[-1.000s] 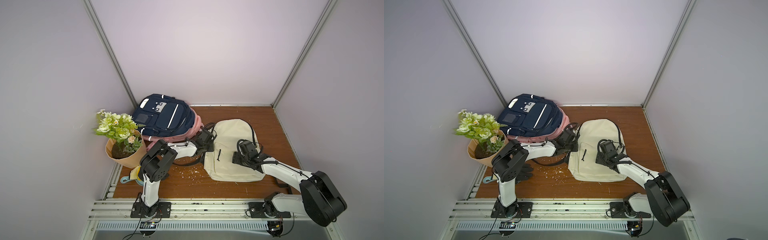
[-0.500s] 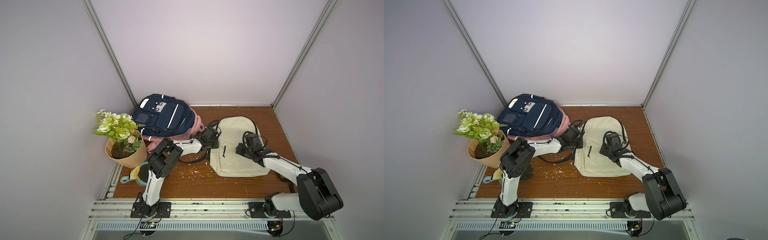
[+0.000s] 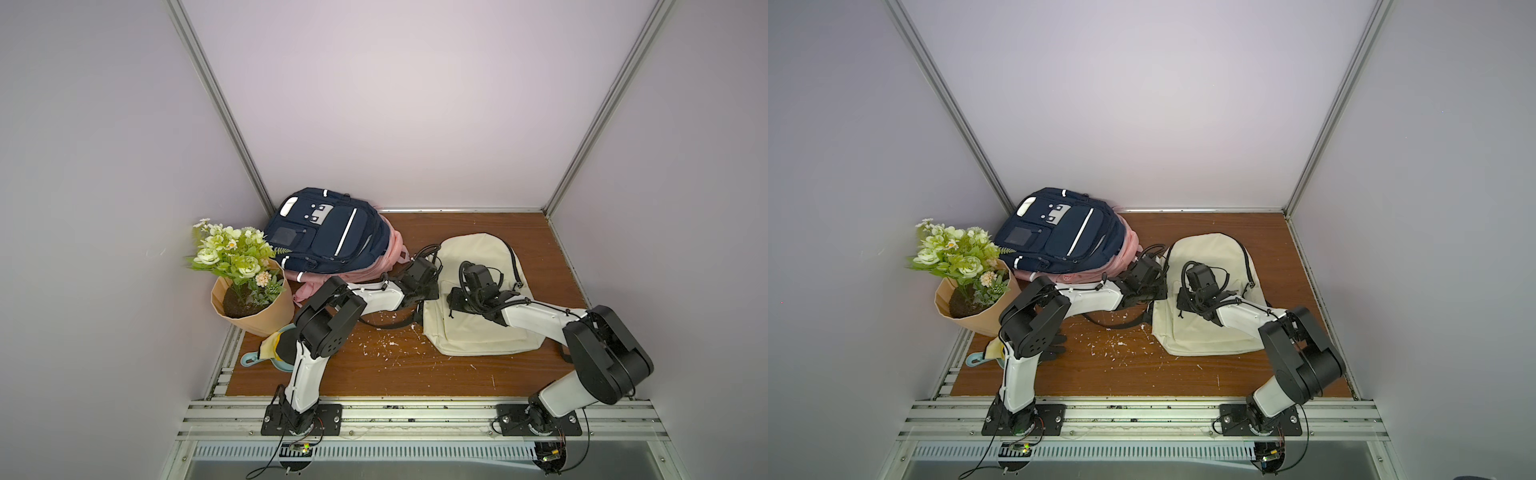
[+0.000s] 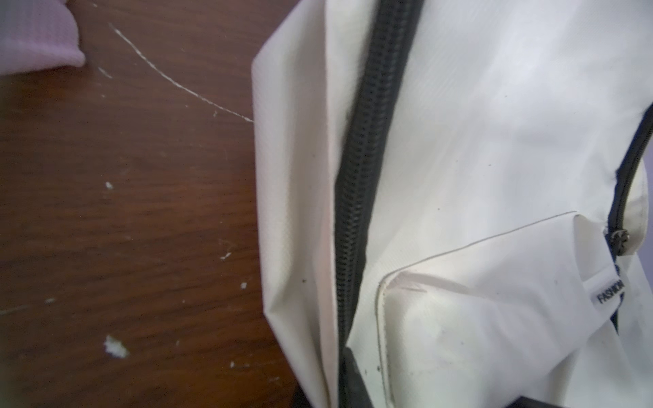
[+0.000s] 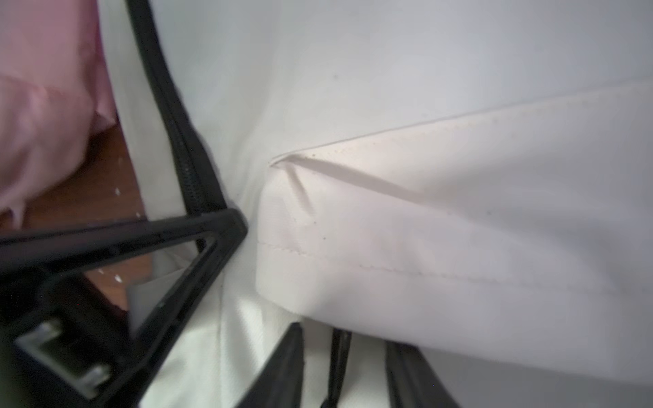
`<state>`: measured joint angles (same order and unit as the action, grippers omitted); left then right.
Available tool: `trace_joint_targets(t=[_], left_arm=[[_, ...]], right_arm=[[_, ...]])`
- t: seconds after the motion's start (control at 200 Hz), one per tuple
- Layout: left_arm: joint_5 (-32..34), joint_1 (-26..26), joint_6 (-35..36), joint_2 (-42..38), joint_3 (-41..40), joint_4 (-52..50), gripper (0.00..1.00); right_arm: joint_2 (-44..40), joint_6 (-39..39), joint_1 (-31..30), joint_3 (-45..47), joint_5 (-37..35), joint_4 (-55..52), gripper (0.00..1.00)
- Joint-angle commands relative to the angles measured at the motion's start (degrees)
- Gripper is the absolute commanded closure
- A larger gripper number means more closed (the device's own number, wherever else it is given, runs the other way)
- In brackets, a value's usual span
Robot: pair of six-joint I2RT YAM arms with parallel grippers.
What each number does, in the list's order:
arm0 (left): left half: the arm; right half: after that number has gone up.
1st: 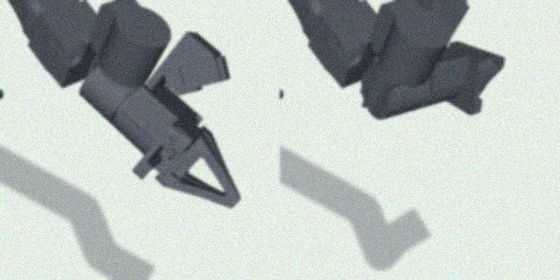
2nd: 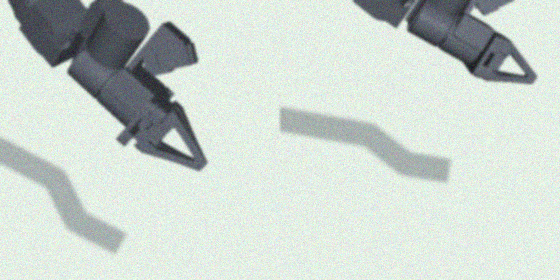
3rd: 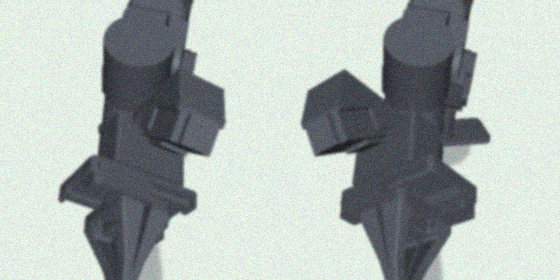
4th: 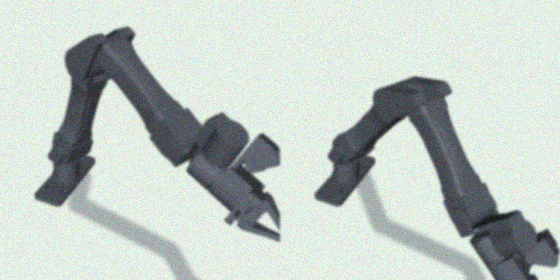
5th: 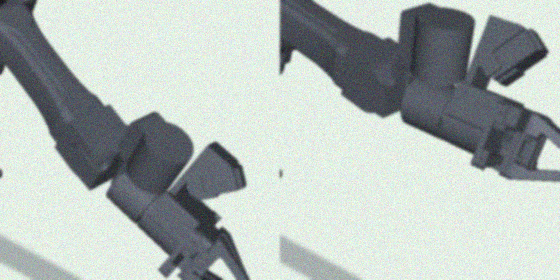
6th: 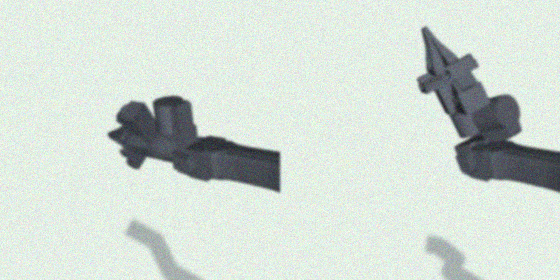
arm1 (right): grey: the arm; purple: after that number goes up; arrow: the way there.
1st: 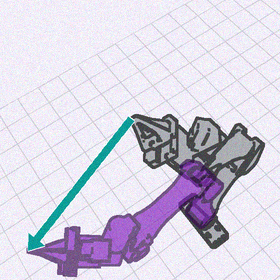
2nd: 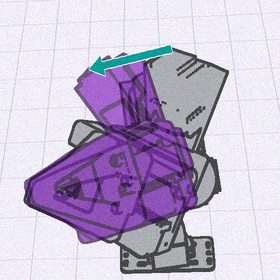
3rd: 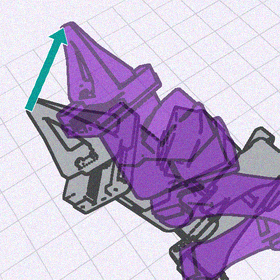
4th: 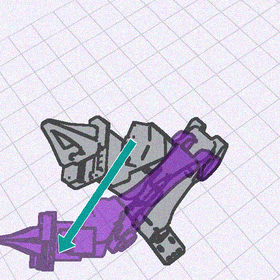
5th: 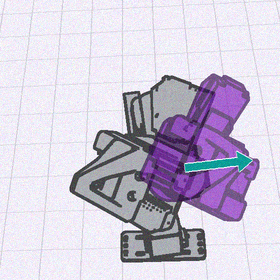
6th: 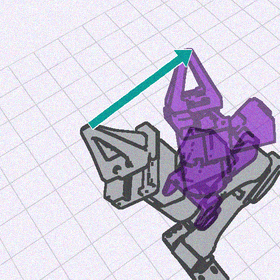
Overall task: Zip up the backpack
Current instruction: Move the backpack to the corner of the board.
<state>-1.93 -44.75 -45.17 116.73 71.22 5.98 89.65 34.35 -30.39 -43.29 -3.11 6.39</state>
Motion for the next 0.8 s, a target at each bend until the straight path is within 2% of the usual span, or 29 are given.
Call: trace_joint_targets(t=[0.0, 0.095, 0.18, 0.455, 0.5, 0.651, 0.796], left_arm=[[-0.97, -1.47, -1.84, -1.15, -1.39, -0.73, 1.0], [-1.07, -1.89, -2.41, -1.06, -1.7, -0.07, 1.0], [-1.32, -1.94, -2.98, -0.98, -1.87, 0.57, 1.0], [-0.39, -1.94, -3.79, -2.11, -3.29, 1.54, 1.0], [-0.28, -1.93, -3.79, -2.03, -3.15, 1.42, 1.0], [0.58, -1.93, -3.88, -0.95, -1.21, 0.28, 1.0], [2.6, -1.94, -3.96, 1.51, 3.19, -1.99, 1.0]], right_arm=[[0.36, 0.76, -0.87, -1.31, 1.55, 1.33, 0.75], [-0.26, 0.75, -2.51, -1.86, 2.88, 2.41, 0.87], [-0.48, 0.28, -4.84, -3.59, 2.28, 1.65, 0.94], [-0.14, 0.76, -6.35, -3.31, 3.14, 1.74, 0.99], [-0.6, 0.57, -6.29, -3.26, 1.74, 0.36, 0.94], [-5.49, -0.5, -4.68, -1.84, -4.81, -4.69, 0.62], [-9.89, -1.58, 0.57, 0.79, -7.45, -8.41, 0.5]])
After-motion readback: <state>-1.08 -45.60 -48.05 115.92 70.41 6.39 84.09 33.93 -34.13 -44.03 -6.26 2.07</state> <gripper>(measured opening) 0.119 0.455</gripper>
